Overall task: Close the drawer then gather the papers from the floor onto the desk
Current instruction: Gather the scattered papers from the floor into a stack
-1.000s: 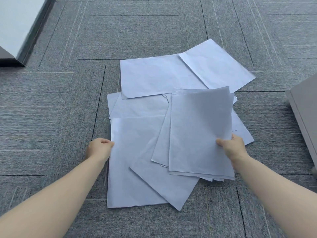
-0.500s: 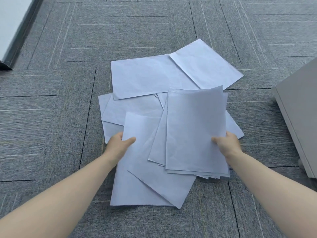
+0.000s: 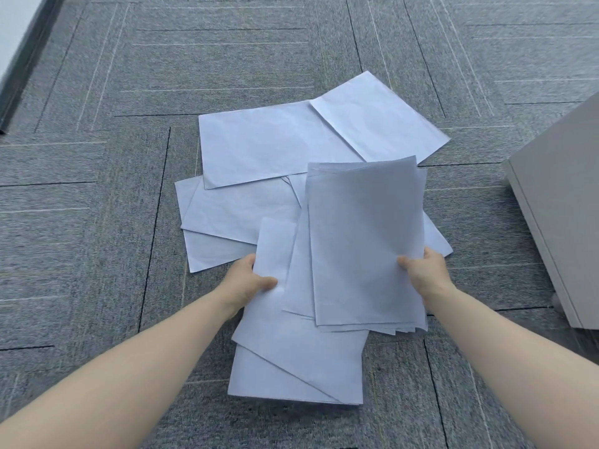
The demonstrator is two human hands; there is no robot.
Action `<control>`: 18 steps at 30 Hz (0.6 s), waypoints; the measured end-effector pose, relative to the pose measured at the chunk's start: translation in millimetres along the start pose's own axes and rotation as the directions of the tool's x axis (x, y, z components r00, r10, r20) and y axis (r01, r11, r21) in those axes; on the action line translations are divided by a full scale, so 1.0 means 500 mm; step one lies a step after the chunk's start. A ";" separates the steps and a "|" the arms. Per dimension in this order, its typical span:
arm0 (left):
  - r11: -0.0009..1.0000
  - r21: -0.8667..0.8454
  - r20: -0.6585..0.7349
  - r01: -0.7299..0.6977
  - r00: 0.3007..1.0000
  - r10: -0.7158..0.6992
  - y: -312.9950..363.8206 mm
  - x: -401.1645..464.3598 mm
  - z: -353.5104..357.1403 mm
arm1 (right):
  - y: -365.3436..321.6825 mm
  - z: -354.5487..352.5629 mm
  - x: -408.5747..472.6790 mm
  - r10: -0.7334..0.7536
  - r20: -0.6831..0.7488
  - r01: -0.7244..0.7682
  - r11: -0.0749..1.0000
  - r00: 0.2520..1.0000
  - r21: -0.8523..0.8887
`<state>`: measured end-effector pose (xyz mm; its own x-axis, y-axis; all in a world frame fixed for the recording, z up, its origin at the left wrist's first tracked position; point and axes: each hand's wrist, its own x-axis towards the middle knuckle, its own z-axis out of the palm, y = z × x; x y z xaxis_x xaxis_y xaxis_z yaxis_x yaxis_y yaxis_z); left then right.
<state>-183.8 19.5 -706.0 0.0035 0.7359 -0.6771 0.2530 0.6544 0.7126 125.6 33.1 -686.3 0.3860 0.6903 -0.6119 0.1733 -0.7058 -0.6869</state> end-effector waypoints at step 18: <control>0.875 -0.414 -0.457 -0.252 0.888 0.039 0.028 0.037 -0.248 | -0.006 -0.014 0.029 -0.076 -0.152 0.071 0.997 0.986 -0.042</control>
<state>-300.3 63.9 -685.6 -0.4295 0.7590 -0.4894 -0.1799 0.4592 0.8699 137.0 44.1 -690.0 0.5045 0.7100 -0.4912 0.2378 -0.6612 -0.7115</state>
